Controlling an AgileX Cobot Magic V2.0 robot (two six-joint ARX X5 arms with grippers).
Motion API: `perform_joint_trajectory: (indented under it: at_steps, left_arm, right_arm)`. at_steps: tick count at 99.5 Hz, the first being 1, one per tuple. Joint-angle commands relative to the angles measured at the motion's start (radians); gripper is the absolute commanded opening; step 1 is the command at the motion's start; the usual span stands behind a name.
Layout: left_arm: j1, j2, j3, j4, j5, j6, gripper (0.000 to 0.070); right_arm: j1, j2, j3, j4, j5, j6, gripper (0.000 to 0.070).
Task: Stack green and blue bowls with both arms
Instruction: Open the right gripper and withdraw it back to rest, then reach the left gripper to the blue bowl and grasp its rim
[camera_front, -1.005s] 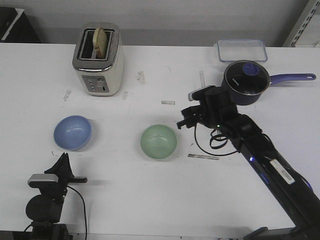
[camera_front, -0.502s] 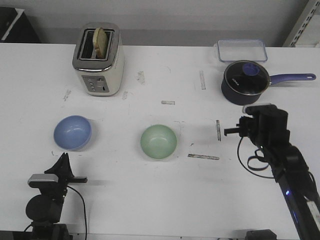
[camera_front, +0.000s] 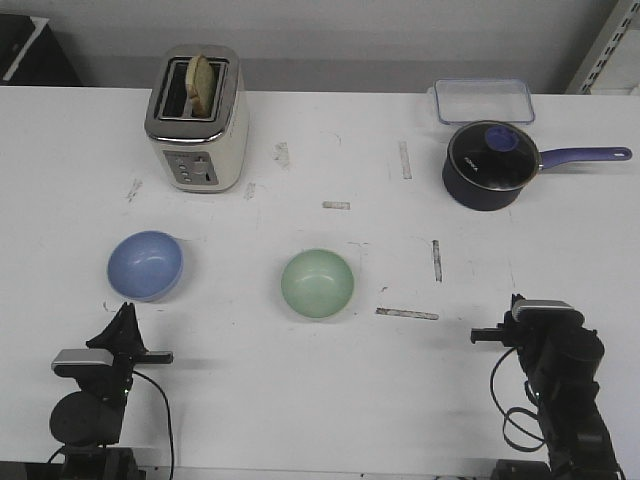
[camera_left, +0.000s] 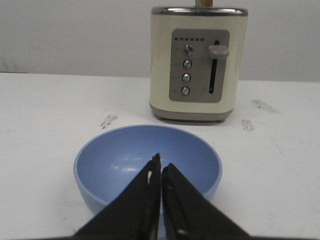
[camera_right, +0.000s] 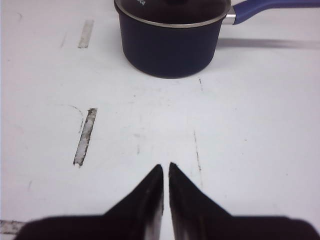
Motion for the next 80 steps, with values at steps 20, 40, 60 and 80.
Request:
perform_joint_trajectory:
  at_steps: [20,40,60,80]
  left_arm:
    - [0.001,0.089,0.286,-0.03,-0.018,-0.038,0.0001]
    - [0.001,0.387,0.671,-0.241,-0.048,0.053,0.0001]
    - [0.001,0.685,0.999,-0.455,-0.047,0.054,0.0005]
    - [0.029,0.933,1.195,-0.653,-0.047,0.053,0.0273]
  right_arm:
    - [-0.002,-0.009,-0.005,0.026,0.003,-0.008,0.0008]
    - [-0.001,-0.003,-0.005,0.041,0.003,-0.008,0.0008]
    - [0.005,0.022,-0.005,0.04,0.002,-0.009,0.0008]
    - [0.004,0.037,-0.005,0.045,0.003,-0.018,0.0008]
